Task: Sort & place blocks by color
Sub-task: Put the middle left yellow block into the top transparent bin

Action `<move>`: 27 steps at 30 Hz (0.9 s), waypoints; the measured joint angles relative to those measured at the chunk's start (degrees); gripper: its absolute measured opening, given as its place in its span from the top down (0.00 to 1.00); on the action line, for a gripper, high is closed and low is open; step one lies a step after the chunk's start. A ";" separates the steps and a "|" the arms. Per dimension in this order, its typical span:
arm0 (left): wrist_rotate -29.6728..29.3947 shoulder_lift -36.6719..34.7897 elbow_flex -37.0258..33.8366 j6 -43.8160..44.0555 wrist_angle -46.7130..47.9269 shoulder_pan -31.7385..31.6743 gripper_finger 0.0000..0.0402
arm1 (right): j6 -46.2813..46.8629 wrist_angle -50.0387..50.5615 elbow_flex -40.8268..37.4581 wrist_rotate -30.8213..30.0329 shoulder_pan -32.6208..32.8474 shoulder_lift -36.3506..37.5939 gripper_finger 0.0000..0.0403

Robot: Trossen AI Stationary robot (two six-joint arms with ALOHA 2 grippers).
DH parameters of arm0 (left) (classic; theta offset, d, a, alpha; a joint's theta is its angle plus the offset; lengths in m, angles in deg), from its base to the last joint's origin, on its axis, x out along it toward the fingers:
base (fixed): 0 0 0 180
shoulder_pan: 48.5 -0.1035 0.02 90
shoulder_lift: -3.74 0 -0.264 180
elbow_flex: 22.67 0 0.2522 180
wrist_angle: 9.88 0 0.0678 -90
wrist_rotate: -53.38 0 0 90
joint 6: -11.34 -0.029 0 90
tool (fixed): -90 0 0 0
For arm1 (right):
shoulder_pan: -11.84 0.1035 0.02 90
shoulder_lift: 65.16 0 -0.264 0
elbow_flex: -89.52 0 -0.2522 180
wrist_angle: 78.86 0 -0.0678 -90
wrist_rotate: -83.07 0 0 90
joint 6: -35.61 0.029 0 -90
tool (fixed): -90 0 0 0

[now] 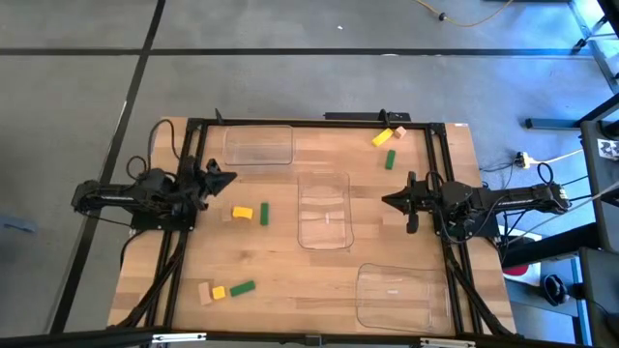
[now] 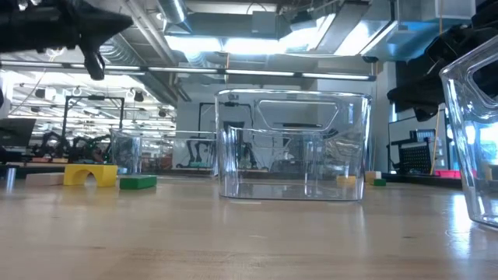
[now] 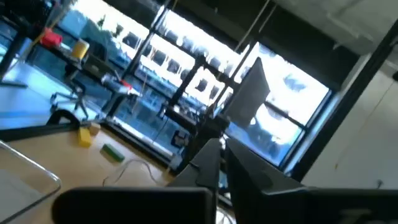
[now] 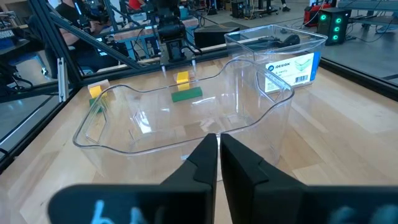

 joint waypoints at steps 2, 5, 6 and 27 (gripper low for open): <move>1.48 2.98 4.34 -0.42 5.43 0.00 0.89 | -0.01 0.01 -0.01 0.01 -0.01 -0.01 0.94; 4.37 10.22 13.26 -2.14 17.26 0.00 0.77 | 0.00 0.01 -0.01 0.01 -0.02 -0.02 0.94; 5.58 13.30 16.50 -2.95 22.33 0.00 0.72 | 0.00 0.00 0.00 0.02 -0.02 -0.02 0.94; 7.49 64.31 35.42 -26.40 63.16 0.57 0.46 | 0.00 0.00 -0.01 0.02 0.00 0.01 0.94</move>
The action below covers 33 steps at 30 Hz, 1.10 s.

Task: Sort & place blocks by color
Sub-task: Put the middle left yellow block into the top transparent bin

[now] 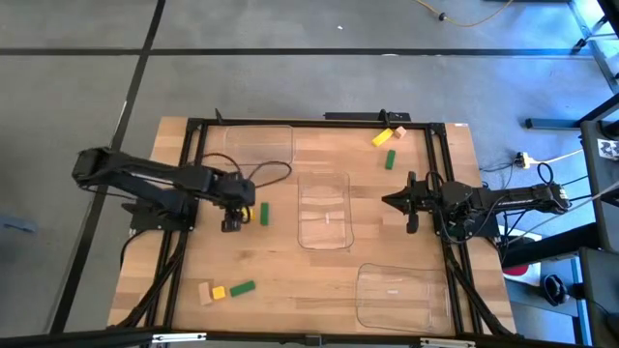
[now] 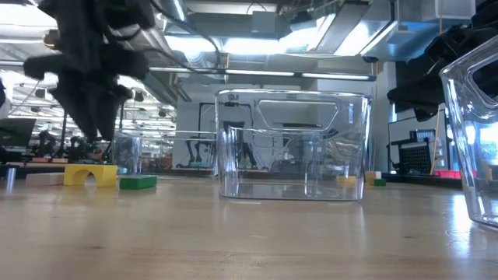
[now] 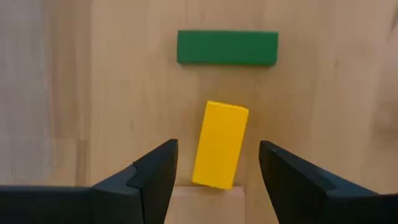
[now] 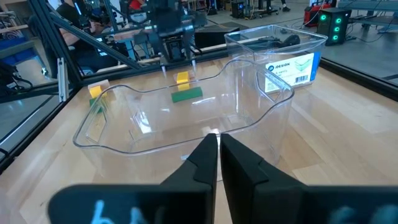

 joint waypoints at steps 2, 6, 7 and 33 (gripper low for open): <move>0.05 2.42 0.00 -0.31 -0.93 0.11 0.46 | 0.00 0.00 -0.01 -0.01 -0.01 0.00 0.94; -0.01 6.65 0.00 -2.66 -0.86 0.06 0.46 | 0.00 0.00 -0.01 -0.02 0.00 0.00 0.94; -0.01 7.50 0.00 -3.21 -1.22 0.06 0.46 | 0.00 0.00 0.01 0.00 0.00 0.00 0.94; 0.01 17.49 0.07 -11.90 -4.43 0.11 0.59 | 0.00 0.00 0.00 0.00 0.00 -0.02 0.94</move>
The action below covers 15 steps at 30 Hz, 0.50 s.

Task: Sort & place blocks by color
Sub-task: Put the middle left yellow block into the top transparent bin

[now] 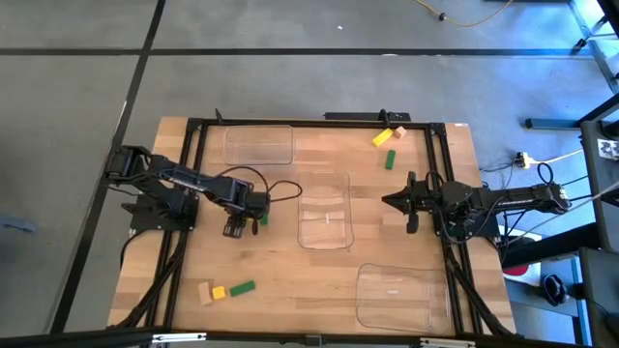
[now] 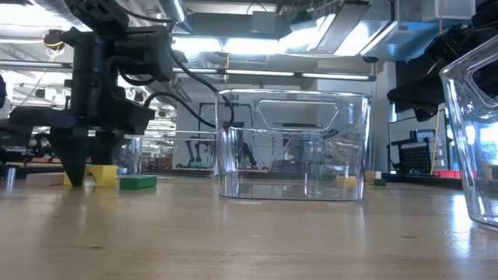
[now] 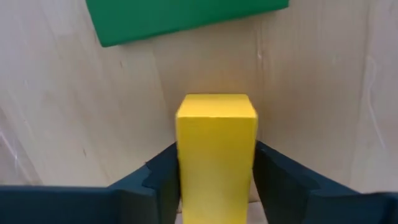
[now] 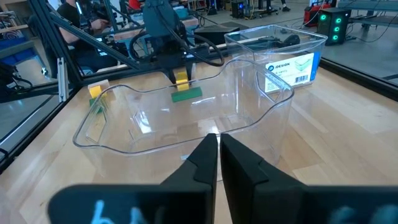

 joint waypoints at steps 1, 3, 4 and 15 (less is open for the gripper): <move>0.02 0.00 -0.02 0.00 0.05 0.02 0.62 | 0.00 0.00 0.00 -0.01 0.00 0.00 0.94; 0.03 0.00 0.01 -0.21 0.34 0.02 0.68 | 0.00 0.00 0.00 0.00 0.00 0.00 0.94; -0.07 0.03 0.24 -0.31 0.80 0.02 0.70 | 0.00 0.00 0.00 0.00 0.00 0.00 0.94; -5.07 -5.15 10.98 -1.28 9.74 -2.19 0.70 | 0.00 0.02 -0.01 -0.01 0.00 0.00 0.94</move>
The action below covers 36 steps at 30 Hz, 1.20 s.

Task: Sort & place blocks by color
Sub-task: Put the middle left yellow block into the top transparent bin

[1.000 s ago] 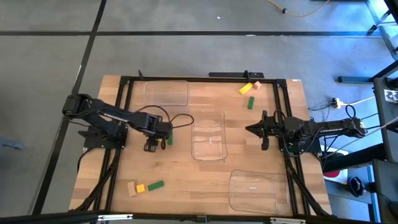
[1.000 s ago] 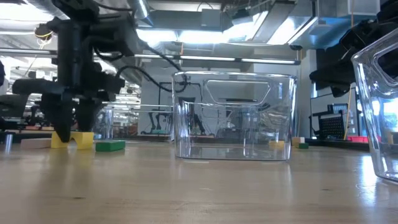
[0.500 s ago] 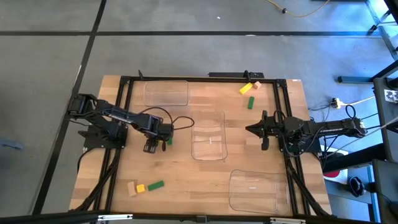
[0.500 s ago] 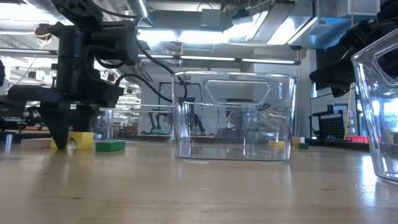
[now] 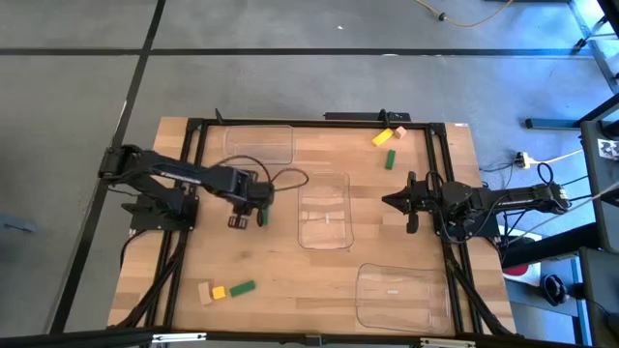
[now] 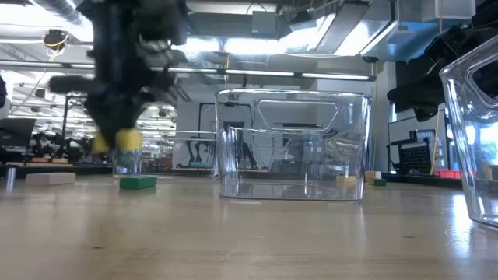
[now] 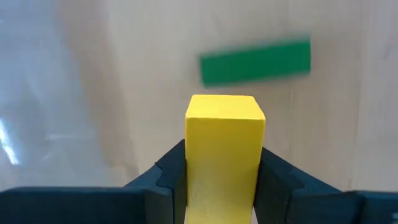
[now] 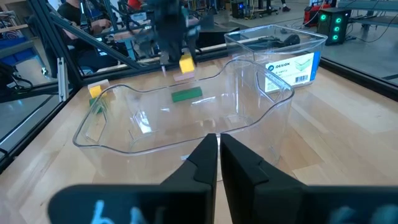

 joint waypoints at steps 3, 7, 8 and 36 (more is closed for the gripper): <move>0.60 -6.37 1.57 2.49 -2.57 -2.32 0.70 | 0.00 0.00 0.00 0.01 0.00 0.00 0.94; 3.88 -17.20 0.53 7.50 -12.69 -5.39 0.70 | 0.00 -0.02 0.01 0.00 -0.01 0.02 0.94; 4.56 -20.01 -0.08 8.57 -15.40 -5.96 0.70 | 0.00 -0.02 0.01 -0.01 0.00 0.01 0.94; 4.04 -39.83 -21.65 25.52 -66.44 -2.34 0.70 | 0.00 -0.02 0.01 0.01 0.00 -0.02 0.94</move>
